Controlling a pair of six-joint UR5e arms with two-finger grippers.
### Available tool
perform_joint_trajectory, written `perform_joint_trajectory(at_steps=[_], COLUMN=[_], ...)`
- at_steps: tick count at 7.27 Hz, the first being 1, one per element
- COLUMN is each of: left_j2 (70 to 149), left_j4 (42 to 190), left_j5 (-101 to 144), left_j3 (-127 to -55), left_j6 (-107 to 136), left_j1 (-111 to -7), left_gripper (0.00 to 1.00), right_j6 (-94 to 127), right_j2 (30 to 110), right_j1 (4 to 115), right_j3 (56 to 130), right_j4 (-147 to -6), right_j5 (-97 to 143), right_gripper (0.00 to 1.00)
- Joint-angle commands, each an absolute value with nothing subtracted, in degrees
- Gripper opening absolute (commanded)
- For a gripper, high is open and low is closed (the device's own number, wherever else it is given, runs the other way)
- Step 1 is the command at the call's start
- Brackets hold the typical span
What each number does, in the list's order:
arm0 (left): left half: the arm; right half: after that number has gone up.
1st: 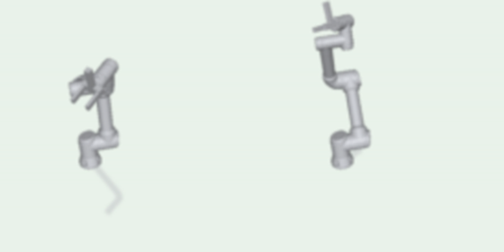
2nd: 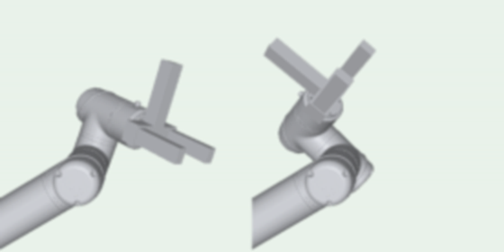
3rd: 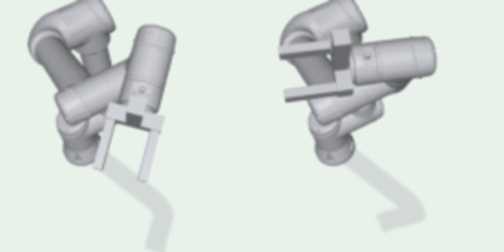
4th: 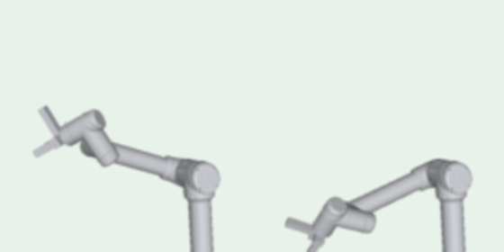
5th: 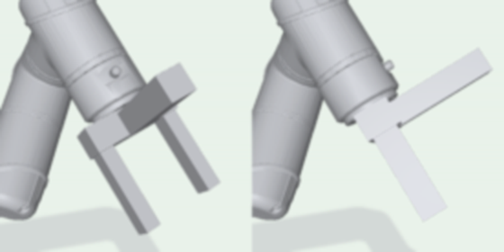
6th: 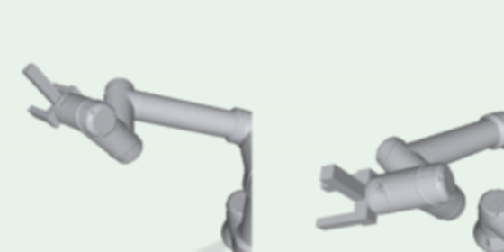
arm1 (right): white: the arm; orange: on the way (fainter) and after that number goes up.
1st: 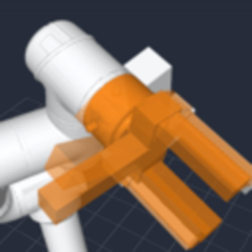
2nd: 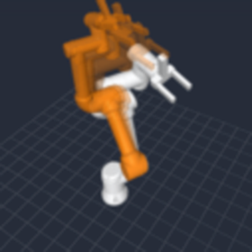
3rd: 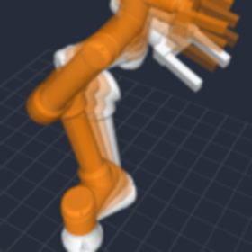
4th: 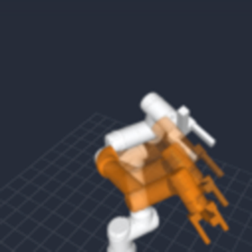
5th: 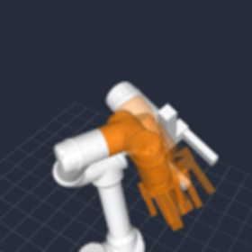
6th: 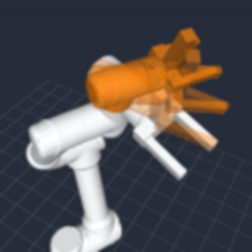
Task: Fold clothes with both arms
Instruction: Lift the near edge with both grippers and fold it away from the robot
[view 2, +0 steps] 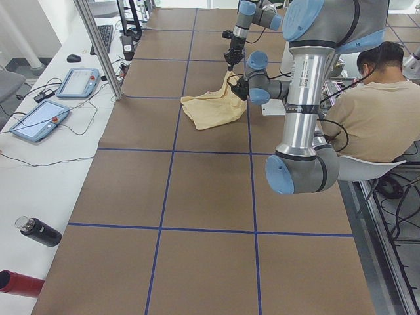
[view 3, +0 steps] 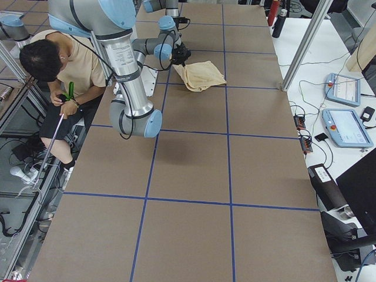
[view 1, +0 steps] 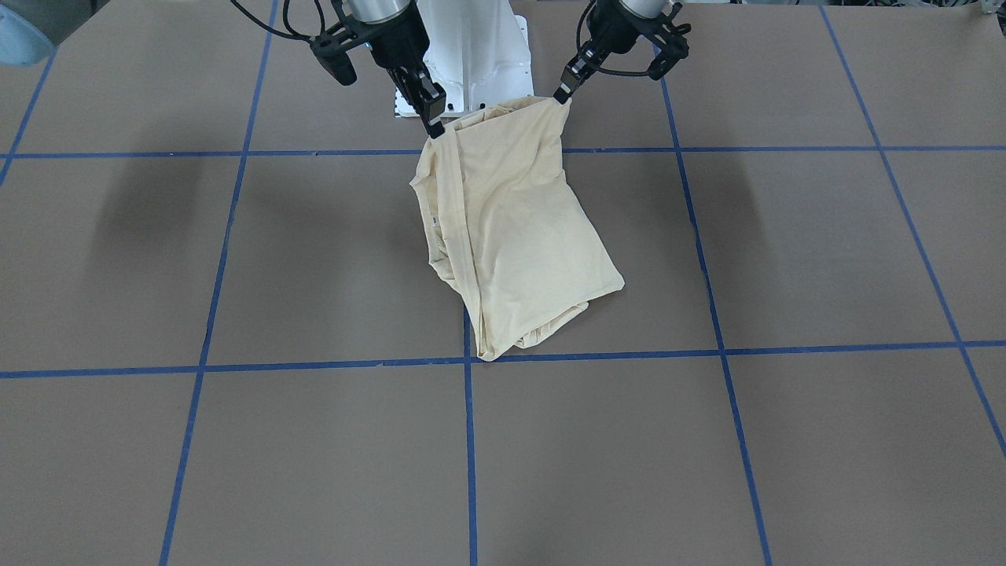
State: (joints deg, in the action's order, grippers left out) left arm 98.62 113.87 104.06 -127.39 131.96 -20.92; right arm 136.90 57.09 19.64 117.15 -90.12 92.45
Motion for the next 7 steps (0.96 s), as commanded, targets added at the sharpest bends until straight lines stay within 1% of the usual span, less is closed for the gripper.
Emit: perform_joint_trajectory(at_steps=[1,2,3,4,5,7], left_j2=[102.46,104.92,107.73,110.36,111.09,111.35], left_j4=[113.64,113.82,114.60,114.78,115.74,122.22], left_j5=[105.91,105.91,105.91,105.91,105.91,105.82], left_j3=[-120.55,-115.28,-109.66,-104.55,-101.63,-94.87], left_j6=[124.48,122.45,119.65,117.44,115.07,112.15], left_j1=[-29.06,-30.83,-33.11,-35.31,-37.51,-40.60], left_gripper=[0.00,0.00,0.00,0.00,0.00,0.00], right_j6=[134.67,134.13,133.16,130.20,128.34,126.30], right_j2=[49.43,45.04,42.30,38.71,36.24,33.93], right_j1=[24.94,27.31,29.86,31.62,33.29,34.89], right_j3=[105.18,95.63,88.06,81.19,75.55,67.71], right_j4=[-89.21,-83.29,-78.36,-76.92,-75.08,-69.02], right_j5=[94.73,95.79,98.15,99.48,99.93,101.07], right_gripper=[0.00,0.00,0.00,0.00,0.00,0.00])
